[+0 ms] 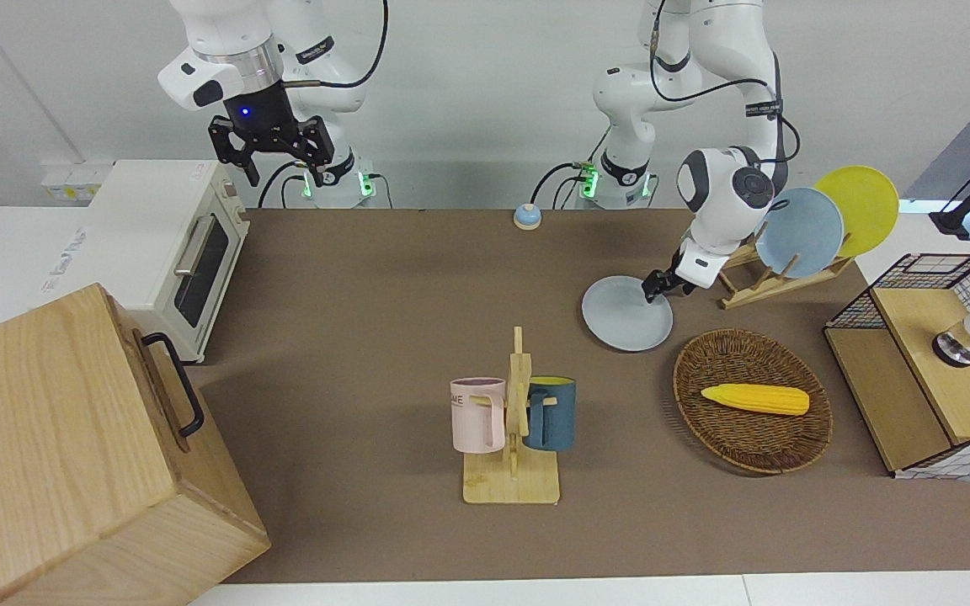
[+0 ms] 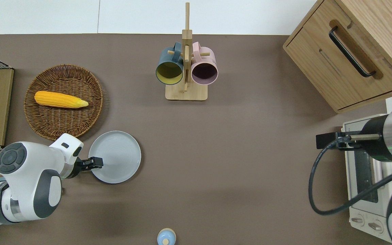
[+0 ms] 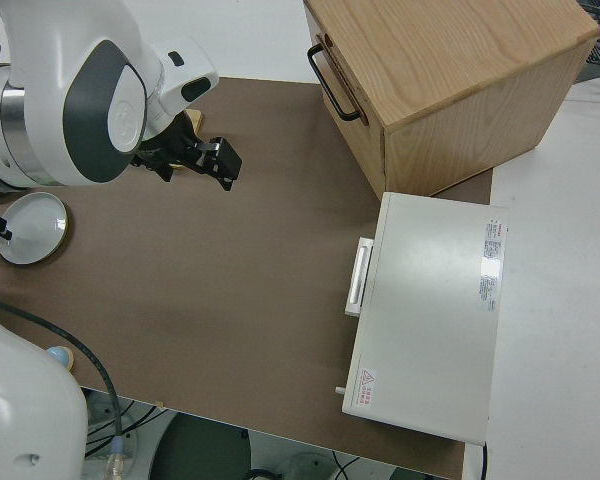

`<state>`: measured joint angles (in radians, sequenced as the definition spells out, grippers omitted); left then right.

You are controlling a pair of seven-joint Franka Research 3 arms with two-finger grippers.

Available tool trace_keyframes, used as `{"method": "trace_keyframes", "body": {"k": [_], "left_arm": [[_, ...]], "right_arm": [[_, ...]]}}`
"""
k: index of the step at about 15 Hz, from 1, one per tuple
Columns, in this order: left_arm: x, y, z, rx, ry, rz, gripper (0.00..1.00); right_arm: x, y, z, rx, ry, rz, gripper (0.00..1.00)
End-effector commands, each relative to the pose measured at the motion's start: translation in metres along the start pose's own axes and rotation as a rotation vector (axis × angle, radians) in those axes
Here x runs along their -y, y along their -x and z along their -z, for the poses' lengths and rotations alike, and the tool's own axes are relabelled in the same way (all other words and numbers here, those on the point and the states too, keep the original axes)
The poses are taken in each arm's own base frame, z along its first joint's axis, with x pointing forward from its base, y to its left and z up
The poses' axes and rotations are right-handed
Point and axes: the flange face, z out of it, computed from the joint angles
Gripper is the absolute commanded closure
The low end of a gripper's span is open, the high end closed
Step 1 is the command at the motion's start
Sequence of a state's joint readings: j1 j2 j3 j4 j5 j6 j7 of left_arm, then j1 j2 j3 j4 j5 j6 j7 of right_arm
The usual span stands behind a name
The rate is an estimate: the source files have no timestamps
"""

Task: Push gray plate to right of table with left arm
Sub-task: 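Lower the left gripper against the edge of the gray plate nearest it, then push the gray plate with the left gripper across the table away from the basket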

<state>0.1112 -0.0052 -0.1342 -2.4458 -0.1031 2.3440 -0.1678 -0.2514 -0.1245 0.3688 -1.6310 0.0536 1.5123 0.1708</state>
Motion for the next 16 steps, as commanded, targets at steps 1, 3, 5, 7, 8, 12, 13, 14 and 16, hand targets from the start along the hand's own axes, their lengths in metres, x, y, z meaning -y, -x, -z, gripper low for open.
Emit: {"method": "trace_keyframes", "body": {"k": [1, 3, 5, 7, 8, 12, 13, 14, 16], "left_arm": [[-0.001, 0.002, -0.004, -0.022, 0.014, 0.009, 0.2], [-0.003, 0.003, -0.006, -0.019, 0.014, 0.007, 0.57], [-0.005, 0.003, -0.006, -0.021, 0.017, 0.01, 0.82], [-0.007, 0.003, -0.006, -0.019, 0.033, 0.043, 0.86], [-0.009, 0.004, -0.006, -0.018, 0.035, 0.053, 0.87], [-0.017, 0.006, -0.007, -0.018, 0.034, 0.091, 0.96], [-0.018, 0.006, -0.007, -0.016, 0.034, 0.096, 0.98], [-0.019, 0.007, -0.008, -0.014, 0.033, 0.092, 1.0], [-0.025, 0.008, -0.007, -0.016, 0.032, 0.087, 1.0]], "right_arm": [[-0.001, 0.008, 0.0, 0.004, -0.009, -0.021, 0.005], [-0.001, 0.008, 0.0, 0.004, -0.009, -0.021, 0.005], [-0.001, 0.008, 0.0, 0.004, -0.009, -0.021, 0.005], [-0.001, 0.008, 0.0, 0.005, -0.009, -0.021, 0.005], [-0.001, 0.008, 0.0, 0.004, -0.009, -0.021, 0.005], [-0.001, 0.008, 0.0, 0.004, -0.009, -0.021, 0.005], [-0.001, 0.008, 0.0, 0.004, -0.009, -0.021, 0.005], [-0.001, 0.008, 0.0, 0.005, -0.009, -0.022, 0.005], [-0.001, 0.008, 0.0, 0.004, -0.009, -0.021, 0.005]]}}
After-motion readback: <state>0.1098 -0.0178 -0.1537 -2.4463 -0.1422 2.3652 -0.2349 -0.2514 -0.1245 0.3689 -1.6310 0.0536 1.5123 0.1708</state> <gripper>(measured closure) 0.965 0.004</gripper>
